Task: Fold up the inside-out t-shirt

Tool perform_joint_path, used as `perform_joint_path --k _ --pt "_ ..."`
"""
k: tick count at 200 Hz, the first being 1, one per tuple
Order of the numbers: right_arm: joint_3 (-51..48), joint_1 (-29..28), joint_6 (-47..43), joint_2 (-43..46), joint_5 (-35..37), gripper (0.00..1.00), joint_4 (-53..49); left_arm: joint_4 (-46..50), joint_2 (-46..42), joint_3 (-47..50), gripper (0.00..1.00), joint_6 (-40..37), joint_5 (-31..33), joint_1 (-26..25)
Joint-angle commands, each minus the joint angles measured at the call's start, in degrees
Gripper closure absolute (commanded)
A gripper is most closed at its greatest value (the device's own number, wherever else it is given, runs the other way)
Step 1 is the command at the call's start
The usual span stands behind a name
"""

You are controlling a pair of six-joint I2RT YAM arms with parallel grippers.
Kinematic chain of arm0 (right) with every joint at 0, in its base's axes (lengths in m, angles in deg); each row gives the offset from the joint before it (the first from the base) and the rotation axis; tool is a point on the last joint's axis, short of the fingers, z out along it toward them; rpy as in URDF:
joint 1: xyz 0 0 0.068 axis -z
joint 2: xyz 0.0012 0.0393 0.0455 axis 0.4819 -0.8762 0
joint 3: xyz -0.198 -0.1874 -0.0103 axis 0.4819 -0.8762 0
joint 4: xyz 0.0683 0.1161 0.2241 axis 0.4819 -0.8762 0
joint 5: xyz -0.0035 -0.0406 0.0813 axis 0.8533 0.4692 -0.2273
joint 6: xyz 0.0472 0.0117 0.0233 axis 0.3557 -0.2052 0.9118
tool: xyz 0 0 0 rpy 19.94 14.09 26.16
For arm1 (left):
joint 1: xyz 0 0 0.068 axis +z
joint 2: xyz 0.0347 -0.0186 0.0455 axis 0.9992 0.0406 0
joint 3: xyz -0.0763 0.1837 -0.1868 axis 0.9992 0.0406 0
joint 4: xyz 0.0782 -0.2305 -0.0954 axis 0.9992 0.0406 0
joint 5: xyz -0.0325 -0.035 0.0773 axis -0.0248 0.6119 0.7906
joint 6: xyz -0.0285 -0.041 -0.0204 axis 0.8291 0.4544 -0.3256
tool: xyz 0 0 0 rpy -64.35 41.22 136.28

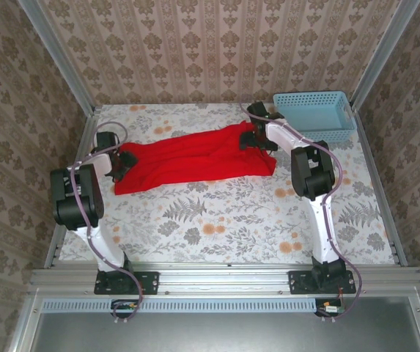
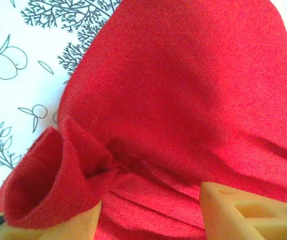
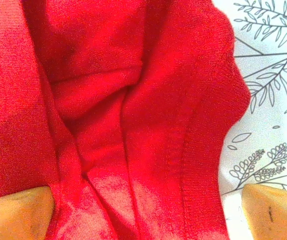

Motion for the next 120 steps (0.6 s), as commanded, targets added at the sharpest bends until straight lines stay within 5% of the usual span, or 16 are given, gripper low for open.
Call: perform_joint_path --k 1,47,74,102,120 --pt "2.6 -1.9 1.8 -3.6 -2.8 0.13 -3.6 2.7 -0.4 3.9 0.43 1.8 0.4 0.5" --pt "7.9 -4.3 3.1 -8.1 -4.5 0.38 -6.6 1.7 -2.2 6.6 0.42 2.3 0.3 0.5" --pt "7.1 -4.5 3.7 -8.1 -5.1 0.61 -6.0 1.8 -3.3 8.3 0.42 2.1 1.1 0.7" --pt "-4.2 -2.2 4.7 -0.5 -3.3 0.92 0.8 0.9 -5.3 11.4 0.42 1.9 0.2 1.8" --pt "-12.9 0.3 4.2 5.9 -3.2 1.00 5.9 0.5 -7.3 13.7 0.41 1.6 -0.4 2.0"
